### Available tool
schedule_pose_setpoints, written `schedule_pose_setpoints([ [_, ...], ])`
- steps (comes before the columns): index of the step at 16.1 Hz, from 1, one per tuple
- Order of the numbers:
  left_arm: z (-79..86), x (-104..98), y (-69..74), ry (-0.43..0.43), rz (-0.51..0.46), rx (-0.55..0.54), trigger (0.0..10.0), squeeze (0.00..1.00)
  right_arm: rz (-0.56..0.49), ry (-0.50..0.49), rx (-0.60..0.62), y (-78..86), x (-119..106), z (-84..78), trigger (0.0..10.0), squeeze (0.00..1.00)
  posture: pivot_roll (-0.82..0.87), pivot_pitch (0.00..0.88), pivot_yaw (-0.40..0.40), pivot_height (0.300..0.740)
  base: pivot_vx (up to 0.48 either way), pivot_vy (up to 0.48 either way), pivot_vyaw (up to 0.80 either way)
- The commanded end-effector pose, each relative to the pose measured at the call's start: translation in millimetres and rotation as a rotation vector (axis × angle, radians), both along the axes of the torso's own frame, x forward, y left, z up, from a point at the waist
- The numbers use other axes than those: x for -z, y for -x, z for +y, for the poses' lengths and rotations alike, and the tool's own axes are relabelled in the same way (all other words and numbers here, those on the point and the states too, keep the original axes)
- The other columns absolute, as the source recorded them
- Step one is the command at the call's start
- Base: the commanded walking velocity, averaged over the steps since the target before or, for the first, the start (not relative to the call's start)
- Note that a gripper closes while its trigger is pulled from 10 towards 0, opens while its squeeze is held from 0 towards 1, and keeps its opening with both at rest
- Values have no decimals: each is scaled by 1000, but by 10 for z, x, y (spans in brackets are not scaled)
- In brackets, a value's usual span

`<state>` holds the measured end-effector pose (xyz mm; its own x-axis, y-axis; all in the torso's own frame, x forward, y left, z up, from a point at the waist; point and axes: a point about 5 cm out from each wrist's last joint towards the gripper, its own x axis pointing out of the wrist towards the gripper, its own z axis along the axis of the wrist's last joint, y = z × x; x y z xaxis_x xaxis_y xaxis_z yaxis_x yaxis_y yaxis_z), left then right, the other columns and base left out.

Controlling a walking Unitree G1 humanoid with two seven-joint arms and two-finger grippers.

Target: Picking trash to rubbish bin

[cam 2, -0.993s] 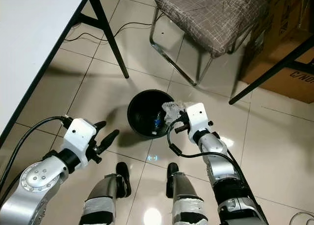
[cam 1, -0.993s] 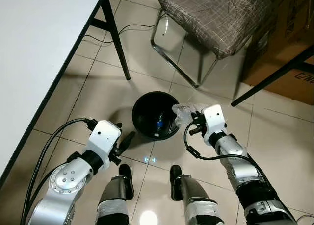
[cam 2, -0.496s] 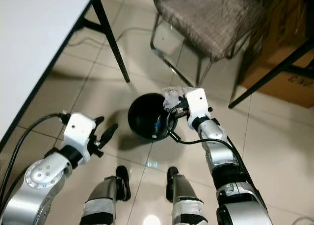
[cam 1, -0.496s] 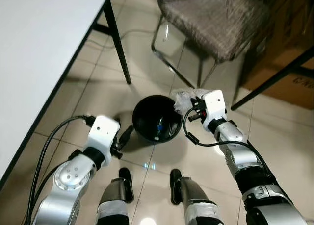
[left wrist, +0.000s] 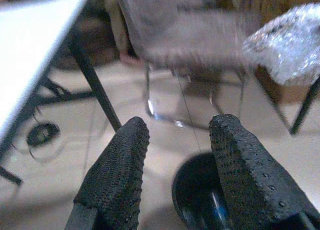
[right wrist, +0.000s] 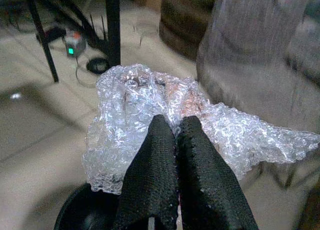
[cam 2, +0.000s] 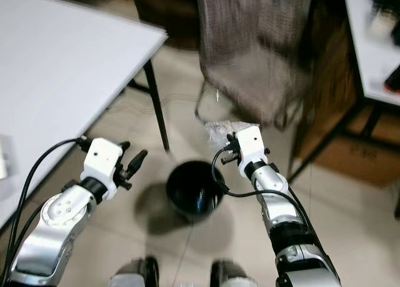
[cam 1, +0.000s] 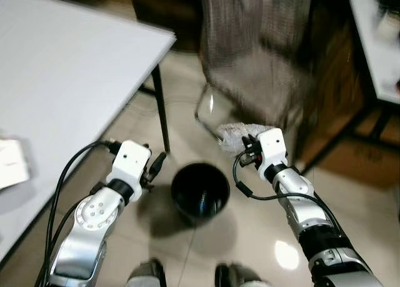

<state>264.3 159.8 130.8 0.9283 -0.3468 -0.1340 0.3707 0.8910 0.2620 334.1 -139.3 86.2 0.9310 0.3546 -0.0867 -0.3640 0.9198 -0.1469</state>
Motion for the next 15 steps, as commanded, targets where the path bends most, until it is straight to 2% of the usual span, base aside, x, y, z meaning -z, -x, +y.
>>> schedule_pose_setpoints([
  [1,-35,53,-25,4,10,14,10000,0,-5,16,-2,-3,-2,-6,10000,0,8,8,-49,740,0,0,0],
  [5,-83,106,6,8,27,10,10000,0,0,2,15,26,22,-42,10000,0,9,53,-39,740,0,0,0],
  [9,-82,91,65,-19,49,46,10000,0,33,4,23,65,98,3,10000,0,27,143,-12,740,0,0,0],
  [12,-35,-38,87,-29,44,76,10000,0,40,1,11,36,90,34,10000,0,57,229,0,740,0,0,0],
  [15,-9,-192,46,-35,24,89,10000,0,57,6,-8,-84,55,89,10000,0,71,258,-9,740,0,0,0],
])
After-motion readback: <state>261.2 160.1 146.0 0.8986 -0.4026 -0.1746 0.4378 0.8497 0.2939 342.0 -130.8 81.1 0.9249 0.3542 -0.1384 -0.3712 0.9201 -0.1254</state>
